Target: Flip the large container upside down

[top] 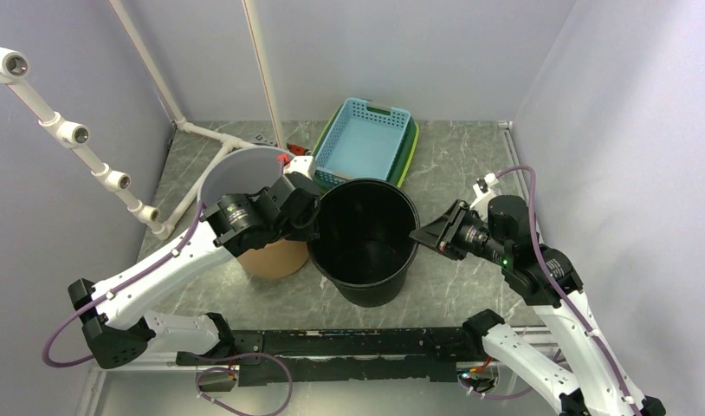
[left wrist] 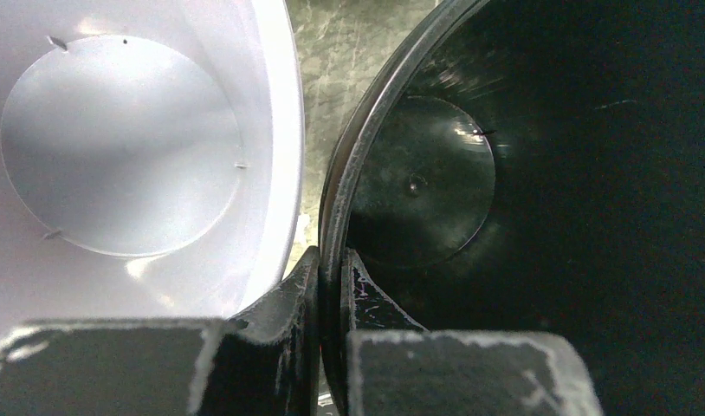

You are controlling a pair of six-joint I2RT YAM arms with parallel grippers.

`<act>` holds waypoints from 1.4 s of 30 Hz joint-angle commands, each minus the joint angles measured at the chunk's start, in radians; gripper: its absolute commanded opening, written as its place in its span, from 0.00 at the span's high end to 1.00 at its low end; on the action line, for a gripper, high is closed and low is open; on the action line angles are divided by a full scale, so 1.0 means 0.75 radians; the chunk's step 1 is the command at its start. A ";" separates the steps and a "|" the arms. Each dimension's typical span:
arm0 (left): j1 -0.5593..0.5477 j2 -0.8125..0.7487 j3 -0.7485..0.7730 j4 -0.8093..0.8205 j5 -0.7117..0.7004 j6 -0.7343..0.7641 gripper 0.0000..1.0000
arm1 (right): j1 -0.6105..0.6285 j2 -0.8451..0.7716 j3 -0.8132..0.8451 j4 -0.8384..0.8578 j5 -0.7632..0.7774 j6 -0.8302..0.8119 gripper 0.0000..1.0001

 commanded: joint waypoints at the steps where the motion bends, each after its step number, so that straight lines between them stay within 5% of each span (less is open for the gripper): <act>1: -0.017 -0.024 0.004 0.165 0.116 0.017 0.97 | 0.009 0.001 -0.042 0.242 -0.086 0.115 0.81; 6: -0.016 -0.039 -0.020 0.200 0.146 0.018 0.97 | 0.008 -0.010 -0.096 0.326 -0.129 0.160 0.99; 12: -0.016 -0.077 -0.053 0.260 0.176 0.022 0.92 | 0.008 -0.039 0.052 0.148 0.084 0.057 1.00; 22: -0.016 -0.066 -0.060 0.367 0.295 0.074 0.39 | 0.009 0.010 0.239 -0.080 0.221 -0.092 1.00; 29: -0.016 -0.068 -0.061 0.426 0.398 0.111 0.14 | 0.008 0.063 0.398 -0.323 0.466 -0.168 1.00; 42: -0.016 -0.083 0.011 0.376 0.401 0.169 0.06 | 0.008 0.160 0.667 -0.553 0.779 -0.351 1.00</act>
